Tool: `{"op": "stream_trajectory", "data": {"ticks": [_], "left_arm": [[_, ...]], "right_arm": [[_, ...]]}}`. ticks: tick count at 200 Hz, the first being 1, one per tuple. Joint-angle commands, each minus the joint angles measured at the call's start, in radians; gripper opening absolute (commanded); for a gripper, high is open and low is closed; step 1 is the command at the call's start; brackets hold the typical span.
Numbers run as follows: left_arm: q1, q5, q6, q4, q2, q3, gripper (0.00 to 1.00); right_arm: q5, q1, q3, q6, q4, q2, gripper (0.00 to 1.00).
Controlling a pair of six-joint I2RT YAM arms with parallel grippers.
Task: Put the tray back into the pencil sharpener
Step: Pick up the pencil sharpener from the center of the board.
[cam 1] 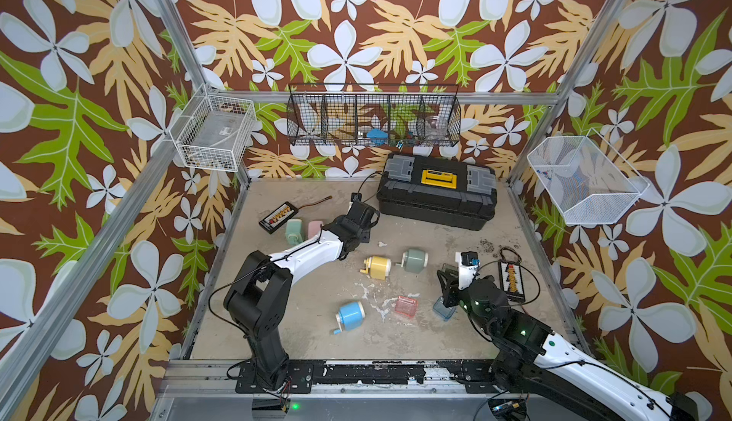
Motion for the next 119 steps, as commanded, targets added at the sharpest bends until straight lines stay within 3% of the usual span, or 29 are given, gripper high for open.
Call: {"op": "stream_trajectory", "data": {"ticks": [1, 39, 66, 119], "left_arm": [[0.0, 0.018, 0.051, 0.064, -0.069, -0.033, 0.0], [0.0, 0.202, 0.22, 0.15, -0.262, -0.174, 0.0], [0.0, 0.325, 0.333, 0.12, -0.376, -0.239, 0.0], [0.0, 0.599, 0.723, 0.053, -0.586, -0.387, 0.0]], "right_arm": [[0.01, 0.001, 0.009, 0.012, -0.007, -0.003, 0.28], [-0.003, 0.0, 0.021, 0.01, -0.025, -0.001, 0.28], [-0.009, 0.0, 0.05, 0.016, -0.073, 0.005, 0.28], [-0.067, 0.001, 0.082, 0.066, -0.131, 0.041, 0.3]]}}
